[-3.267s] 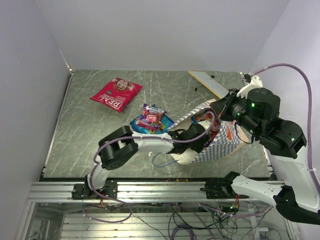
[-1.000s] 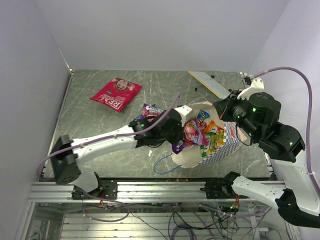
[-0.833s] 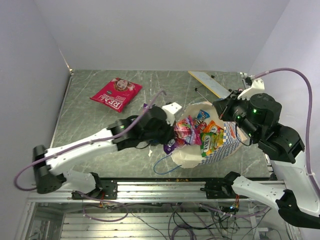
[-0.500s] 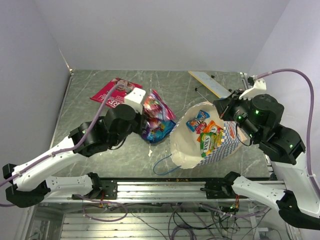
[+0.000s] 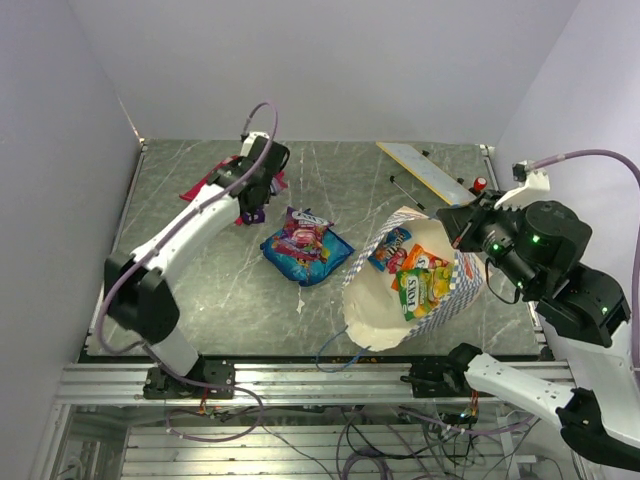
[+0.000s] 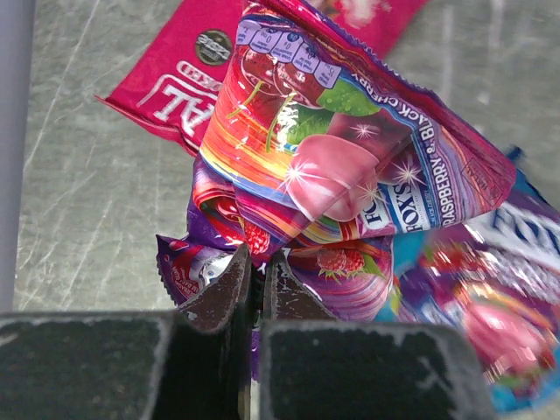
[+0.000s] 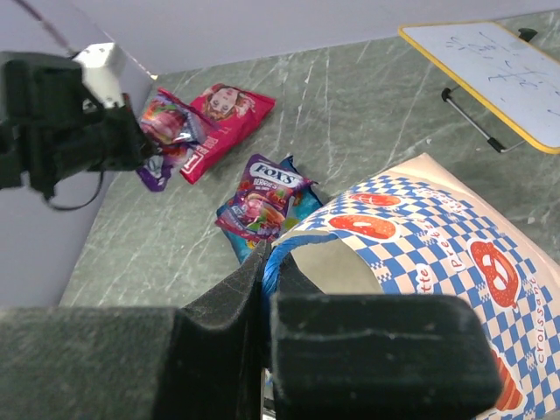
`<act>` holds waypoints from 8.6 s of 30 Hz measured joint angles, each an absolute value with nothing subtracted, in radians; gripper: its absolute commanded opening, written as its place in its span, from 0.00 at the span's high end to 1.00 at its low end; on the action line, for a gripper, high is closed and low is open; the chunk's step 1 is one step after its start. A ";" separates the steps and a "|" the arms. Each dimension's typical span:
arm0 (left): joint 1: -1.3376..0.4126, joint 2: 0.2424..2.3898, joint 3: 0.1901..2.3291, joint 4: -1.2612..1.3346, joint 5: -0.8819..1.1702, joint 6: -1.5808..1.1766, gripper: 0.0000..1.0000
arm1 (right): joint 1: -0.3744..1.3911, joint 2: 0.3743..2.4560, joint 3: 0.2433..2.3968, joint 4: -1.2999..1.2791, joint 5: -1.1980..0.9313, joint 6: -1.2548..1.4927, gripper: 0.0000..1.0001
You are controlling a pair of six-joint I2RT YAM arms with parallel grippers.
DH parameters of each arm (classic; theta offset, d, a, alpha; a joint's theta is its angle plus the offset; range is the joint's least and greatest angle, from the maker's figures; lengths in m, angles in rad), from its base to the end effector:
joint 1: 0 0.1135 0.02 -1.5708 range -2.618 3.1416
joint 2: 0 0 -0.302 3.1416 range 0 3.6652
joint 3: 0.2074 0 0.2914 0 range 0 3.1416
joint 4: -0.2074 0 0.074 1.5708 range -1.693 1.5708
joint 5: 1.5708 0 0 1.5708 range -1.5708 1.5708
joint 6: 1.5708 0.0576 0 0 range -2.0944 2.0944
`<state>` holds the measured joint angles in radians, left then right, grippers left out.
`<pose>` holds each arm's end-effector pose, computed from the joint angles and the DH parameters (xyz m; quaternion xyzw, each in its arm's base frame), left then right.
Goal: Take the snacks out of the paper bag
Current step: Place the snack at the center of the board, then adjust the paper bag at the center of the board, then take out the snack from the paper bag, then place the snack at the center of the board.
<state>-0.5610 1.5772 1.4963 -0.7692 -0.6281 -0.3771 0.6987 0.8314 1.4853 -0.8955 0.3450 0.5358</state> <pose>0.3487 -0.1792 0.3616 -0.0267 0.8962 0.1063 0.4298 0.1127 0.0692 0.5270 0.0424 0.7815 0.2415 0.5737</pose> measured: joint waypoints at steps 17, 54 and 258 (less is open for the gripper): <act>-0.230 2.185 1.957 -0.778 -0.471 -0.318 0.84 | 0.699 0.750 1.494 -0.913 0.342 0.543 1.00; -0.308 1.411 1.372 -0.730 0.074 -0.462 0.03 | 0.700 1.100 1.808 -0.873 0.714 0.048 1.00; -0.396 1.446 1.309 -0.596 -0.194 -0.424 0.04 | 0.701 0.999 1.667 -1.060 0.458 -0.010 1.00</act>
